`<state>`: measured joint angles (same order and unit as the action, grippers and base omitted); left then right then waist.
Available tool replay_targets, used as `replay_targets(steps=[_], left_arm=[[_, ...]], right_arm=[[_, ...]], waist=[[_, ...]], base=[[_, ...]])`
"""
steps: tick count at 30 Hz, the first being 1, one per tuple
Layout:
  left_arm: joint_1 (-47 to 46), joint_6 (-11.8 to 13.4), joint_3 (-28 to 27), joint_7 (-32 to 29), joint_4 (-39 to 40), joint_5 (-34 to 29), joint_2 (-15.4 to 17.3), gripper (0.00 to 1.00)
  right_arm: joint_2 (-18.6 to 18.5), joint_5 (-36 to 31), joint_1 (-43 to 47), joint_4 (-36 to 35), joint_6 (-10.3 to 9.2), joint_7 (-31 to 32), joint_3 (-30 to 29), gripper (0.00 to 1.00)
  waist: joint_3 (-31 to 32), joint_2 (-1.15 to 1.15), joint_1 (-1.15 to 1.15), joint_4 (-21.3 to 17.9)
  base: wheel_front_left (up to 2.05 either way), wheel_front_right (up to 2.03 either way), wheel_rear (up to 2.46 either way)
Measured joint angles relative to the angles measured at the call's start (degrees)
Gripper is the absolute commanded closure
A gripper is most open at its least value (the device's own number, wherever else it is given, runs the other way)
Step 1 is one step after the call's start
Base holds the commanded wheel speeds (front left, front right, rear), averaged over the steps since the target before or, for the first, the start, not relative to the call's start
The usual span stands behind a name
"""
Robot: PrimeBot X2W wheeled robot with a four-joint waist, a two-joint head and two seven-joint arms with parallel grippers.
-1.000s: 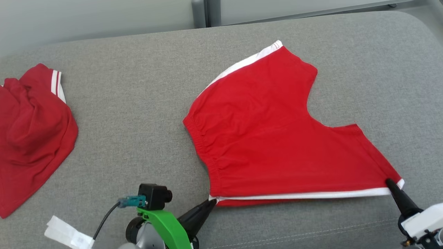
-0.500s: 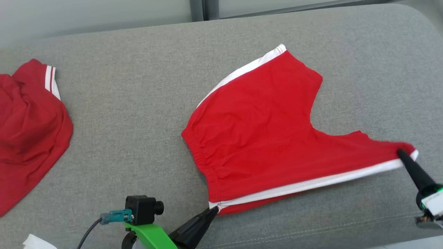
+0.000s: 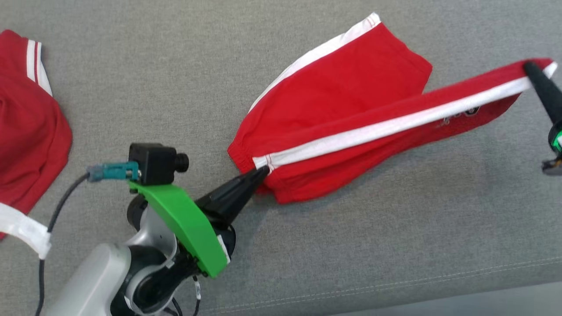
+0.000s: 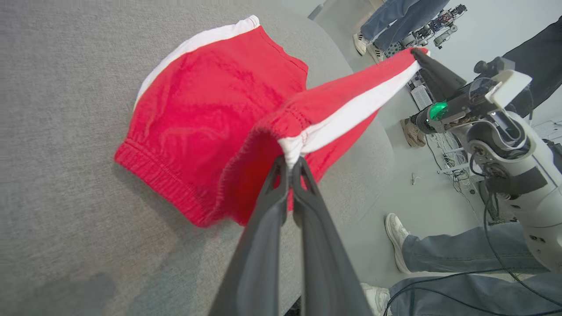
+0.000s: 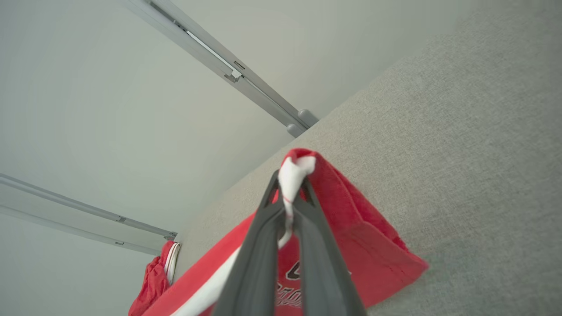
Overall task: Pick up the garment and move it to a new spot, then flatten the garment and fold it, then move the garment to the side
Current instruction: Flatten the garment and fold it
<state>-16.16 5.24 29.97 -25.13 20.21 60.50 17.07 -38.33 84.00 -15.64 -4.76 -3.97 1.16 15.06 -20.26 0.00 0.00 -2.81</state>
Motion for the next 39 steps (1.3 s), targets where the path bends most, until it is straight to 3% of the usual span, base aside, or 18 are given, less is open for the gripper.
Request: replay_targets(steps=[7,10,19,29,39], left_arm=[[-8.09,0.89,-0.74,-4.63,-1.36,0.27,-0.98,1.00],[-11.60,1.43,-1.83,-5.56,-3.13,0.33,-2.94,1.00],[-20.80,1.86,-2.56,-9.32,-8.16,-1.29,-4.60,1.00],[-23.64,1.86,-3.00,-10.13,-13.86,-1.74,-7.24,1.00],[-24.73,1.86,-3.60,-10.03,-15.81,-1.87,-9.05,1.00]], right_arm=[[-0.33,-1.33,-9.39,0.80,-2.16,1.93,-0.04,1.00],[-0.55,-2.14,-12.90,2.02,-2.54,2.74,0.19,1.00],[-0.47,-7.14,-22.58,5.49,-3.14,6.03,4.10,1.00],[2.56,-10.99,-29.72,11.82,-3.20,7.49,7.92,1.00],[3.38,-12.55,-32.62,17.30,-3.20,7.53,8.22,1.00]], waist=[[-4.68,0.00,0.00,1.26],[-7.03,0.00,0.00,2.09],[-14.23,0.00,0.01,5.00],[-19.75,0.00,0.01,8.23],[-20.26,0.00,0.01,10.27]], base=[[0.00,0.00,0.00],[0.00,0.00,0.00],[0.00,0.00,0.00],[0.00,0.00,0.00],[0.00,0.00,0.00]])
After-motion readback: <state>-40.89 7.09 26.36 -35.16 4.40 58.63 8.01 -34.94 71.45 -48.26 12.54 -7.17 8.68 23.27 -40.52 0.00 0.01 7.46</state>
